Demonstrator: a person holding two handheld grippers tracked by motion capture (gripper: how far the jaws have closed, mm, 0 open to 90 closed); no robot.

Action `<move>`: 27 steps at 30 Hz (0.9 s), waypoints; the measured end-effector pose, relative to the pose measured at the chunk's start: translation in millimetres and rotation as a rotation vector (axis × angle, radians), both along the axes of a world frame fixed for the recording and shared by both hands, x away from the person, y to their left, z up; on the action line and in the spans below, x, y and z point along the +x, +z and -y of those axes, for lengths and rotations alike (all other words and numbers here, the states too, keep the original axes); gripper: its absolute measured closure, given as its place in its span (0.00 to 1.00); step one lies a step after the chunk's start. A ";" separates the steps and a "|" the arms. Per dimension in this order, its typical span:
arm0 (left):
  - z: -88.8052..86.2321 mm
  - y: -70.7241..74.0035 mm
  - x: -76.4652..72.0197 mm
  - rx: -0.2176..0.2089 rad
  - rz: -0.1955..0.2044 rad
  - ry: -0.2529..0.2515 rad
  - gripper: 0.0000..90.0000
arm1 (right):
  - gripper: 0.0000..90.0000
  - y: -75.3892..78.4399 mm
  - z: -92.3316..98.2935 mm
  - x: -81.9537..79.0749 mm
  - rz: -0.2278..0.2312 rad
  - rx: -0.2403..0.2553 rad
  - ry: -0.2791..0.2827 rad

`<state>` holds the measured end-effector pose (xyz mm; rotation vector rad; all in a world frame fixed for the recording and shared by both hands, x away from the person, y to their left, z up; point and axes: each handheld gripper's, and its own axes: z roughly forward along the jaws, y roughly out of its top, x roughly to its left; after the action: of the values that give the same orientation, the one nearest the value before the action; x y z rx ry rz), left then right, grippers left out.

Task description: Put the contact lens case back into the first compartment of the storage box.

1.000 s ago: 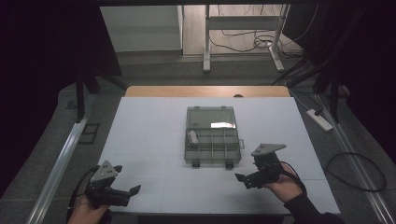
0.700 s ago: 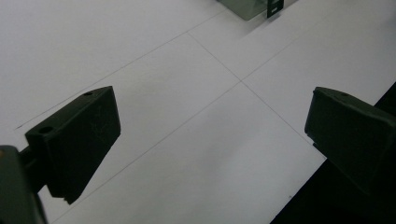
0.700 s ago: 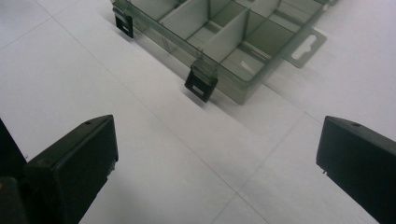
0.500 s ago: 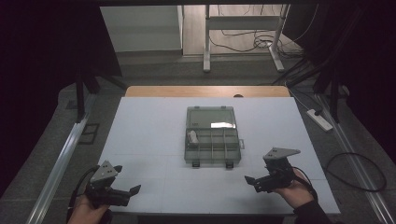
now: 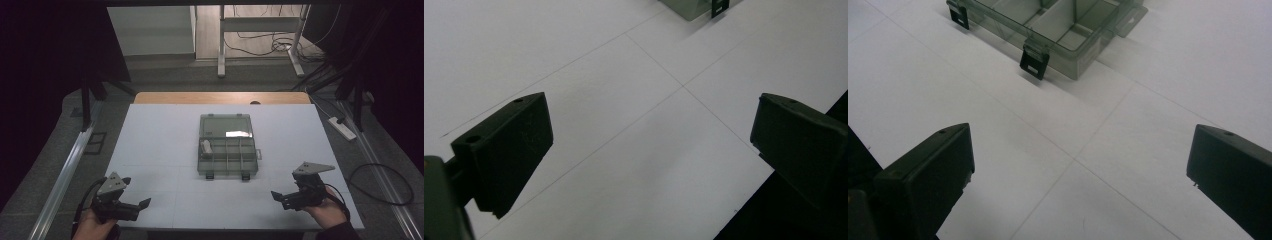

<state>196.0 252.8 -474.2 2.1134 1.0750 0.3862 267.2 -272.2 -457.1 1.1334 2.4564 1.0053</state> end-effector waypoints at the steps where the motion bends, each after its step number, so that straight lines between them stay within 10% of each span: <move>1: 0.0 0.0 0.0 0.000 0.000 0.000 0.04 | 0.00 0.1 1.5 -0.9 -0.001 0.000 -0.005; 27: -1.1 -0.2 0.1 -0.008 -0.003 0.008 0.04 | 0.00 4.6 33.2 -22.9 0.010 -0.014 -0.134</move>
<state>196.0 253.9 -474.4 2.1037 1.0851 0.3825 244.2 -305.4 -452.4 1.2665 2.3406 0.9503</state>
